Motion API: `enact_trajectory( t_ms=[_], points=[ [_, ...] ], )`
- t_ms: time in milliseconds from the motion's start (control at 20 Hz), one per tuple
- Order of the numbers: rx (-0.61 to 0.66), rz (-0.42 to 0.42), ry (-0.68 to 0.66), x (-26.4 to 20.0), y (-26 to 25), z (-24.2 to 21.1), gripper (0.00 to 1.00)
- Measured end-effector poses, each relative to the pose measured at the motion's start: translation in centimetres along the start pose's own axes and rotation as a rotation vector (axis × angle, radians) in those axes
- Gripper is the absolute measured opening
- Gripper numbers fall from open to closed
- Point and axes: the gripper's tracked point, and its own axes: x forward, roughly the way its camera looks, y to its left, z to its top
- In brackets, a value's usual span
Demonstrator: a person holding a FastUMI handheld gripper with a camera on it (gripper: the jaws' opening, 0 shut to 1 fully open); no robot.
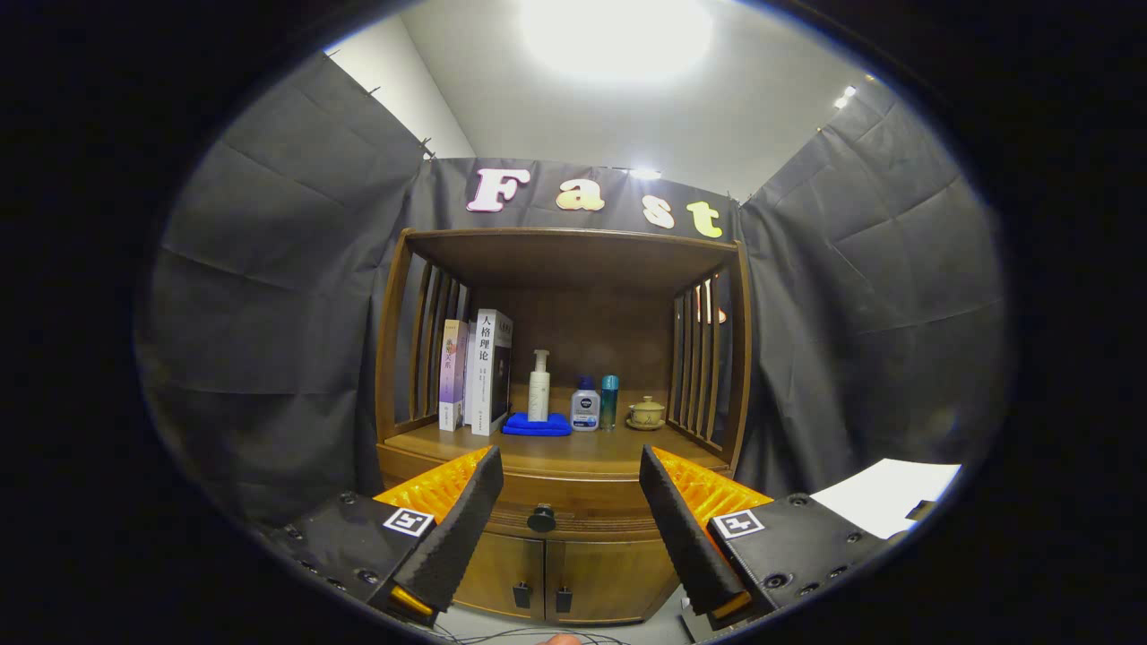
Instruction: Pull open the drawer, take out the items inside it, and place them on the countertop above the cabinet.
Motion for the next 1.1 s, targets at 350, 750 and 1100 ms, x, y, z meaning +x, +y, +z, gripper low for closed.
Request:
enact_trajectory(
  t_ms=[350, 750, 1100],
  points=[
    [-0.002, -0.006, 0.034, 0.4, 0.5, -1.0, 0.97],
    [0.022, -0.037, 0.020, 1.0, -0.3, -0.6, 0.97],
    [0.021, -0.077, -0.003, 4.8, -0.9, -1.3, 0.97]
  ],
)
